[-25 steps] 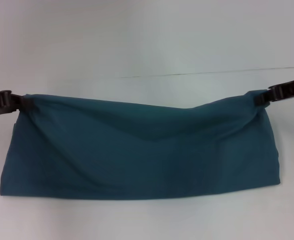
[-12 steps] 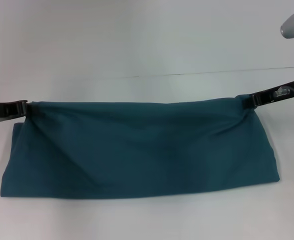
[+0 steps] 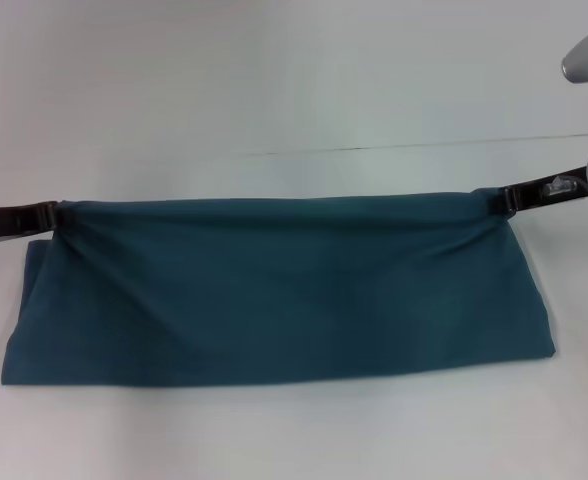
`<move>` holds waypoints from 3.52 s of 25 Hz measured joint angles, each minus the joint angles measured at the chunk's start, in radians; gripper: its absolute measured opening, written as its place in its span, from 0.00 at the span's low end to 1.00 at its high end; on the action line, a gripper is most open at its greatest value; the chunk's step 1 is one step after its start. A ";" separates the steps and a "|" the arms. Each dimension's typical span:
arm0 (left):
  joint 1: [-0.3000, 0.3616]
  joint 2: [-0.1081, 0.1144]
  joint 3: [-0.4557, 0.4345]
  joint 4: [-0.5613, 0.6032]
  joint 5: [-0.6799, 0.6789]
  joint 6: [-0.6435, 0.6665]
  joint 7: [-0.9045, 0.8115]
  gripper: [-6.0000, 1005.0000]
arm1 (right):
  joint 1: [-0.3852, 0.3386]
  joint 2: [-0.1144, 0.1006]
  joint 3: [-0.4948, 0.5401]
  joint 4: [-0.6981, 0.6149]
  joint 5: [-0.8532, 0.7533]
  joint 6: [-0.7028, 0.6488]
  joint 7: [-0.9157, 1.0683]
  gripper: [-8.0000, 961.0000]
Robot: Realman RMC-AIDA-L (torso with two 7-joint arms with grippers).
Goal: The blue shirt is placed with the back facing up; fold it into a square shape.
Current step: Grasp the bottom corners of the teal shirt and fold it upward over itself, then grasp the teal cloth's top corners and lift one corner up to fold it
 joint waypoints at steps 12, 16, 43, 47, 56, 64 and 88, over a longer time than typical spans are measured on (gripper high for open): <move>0.001 -0.004 0.022 -0.023 0.013 -0.089 0.002 0.20 | 0.000 0.017 0.000 0.012 0.005 0.086 0.001 0.25; 0.000 -0.004 0.022 -0.025 0.014 -0.090 0.002 0.29 | 0.001 0.018 0.000 0.021 0.005 0.098 0.000 0.38; 0.167 0.002 -0.042 0.402 0.162 0.545 -0.494 0.93 | -0.004 0.024 -0.088 -0.105 -0.042 -0.042 0.001 0.96; 0.164 0.008 -0.071 0.389 0.180 0.592 -0.520 0.93 | 0.005 0.036 -0.099 -0.112 -0.065 -0.044 0.001 0.96; 0.137 0.031 -0.090 0.240 0.182 0.567 -0.533 0.93 | 0.008 0.042 -0.117 -0.112 -0.078 -0.046 0.003 0.96; 0.115 0.034 -0.084 0.160 0.204 0.517 -0.534 0.93 | 0.002 0.042 -0.116 -0.112 -0.078 -0.047 0.003 0.96; 0.043 0.034 -0.089 0.037 0.229 0.428 -0.529 0.93 | 0.000 0.045 -0.167 -0.108 -0.078 -0.051 0.020 0.96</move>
